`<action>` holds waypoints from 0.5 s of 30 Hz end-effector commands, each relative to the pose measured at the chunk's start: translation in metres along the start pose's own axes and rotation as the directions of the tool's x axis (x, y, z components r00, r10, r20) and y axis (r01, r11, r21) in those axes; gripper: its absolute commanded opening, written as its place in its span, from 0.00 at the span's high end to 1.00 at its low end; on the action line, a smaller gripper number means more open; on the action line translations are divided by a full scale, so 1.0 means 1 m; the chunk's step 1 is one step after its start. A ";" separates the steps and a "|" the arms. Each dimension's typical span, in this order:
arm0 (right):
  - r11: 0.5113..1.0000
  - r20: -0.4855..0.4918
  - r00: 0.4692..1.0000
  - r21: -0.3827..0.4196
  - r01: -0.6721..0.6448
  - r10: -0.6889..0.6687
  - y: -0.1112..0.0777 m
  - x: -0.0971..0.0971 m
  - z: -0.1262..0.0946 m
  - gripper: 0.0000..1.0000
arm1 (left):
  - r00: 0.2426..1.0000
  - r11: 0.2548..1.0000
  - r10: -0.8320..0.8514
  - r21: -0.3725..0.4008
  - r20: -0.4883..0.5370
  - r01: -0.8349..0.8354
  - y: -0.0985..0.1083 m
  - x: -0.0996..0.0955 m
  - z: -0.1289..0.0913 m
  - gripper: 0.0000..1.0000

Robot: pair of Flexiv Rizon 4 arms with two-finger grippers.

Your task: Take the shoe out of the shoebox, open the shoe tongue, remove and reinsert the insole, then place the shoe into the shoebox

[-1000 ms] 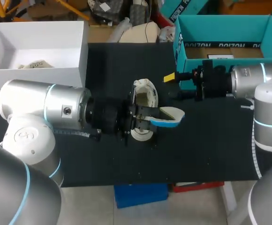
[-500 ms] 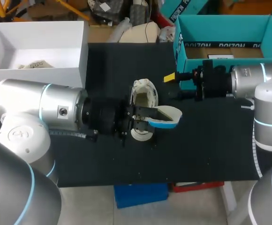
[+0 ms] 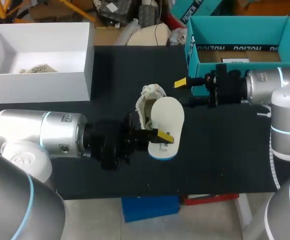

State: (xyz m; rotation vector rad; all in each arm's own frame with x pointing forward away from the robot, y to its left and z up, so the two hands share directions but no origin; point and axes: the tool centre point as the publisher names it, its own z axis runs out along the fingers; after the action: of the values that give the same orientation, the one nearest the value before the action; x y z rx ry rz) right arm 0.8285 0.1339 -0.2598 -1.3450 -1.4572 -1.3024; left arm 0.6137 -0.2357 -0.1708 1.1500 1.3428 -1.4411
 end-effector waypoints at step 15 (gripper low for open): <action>1.000 0.002 1.000 -0.004 -0.001 0.001 -0.001 0.000 0.001 0.00 | 0.994 0.995 0.105 -0.004 0.024 -0.104 0.003 0.043 -0.011 1.00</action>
State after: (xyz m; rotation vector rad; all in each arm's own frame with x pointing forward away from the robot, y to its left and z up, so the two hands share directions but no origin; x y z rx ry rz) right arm 0.8283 0.1334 -0.2596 -1.3451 -1.4572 -1.3022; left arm 0.6088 -0.2230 -0.2137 1.1789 1.2460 -1.3785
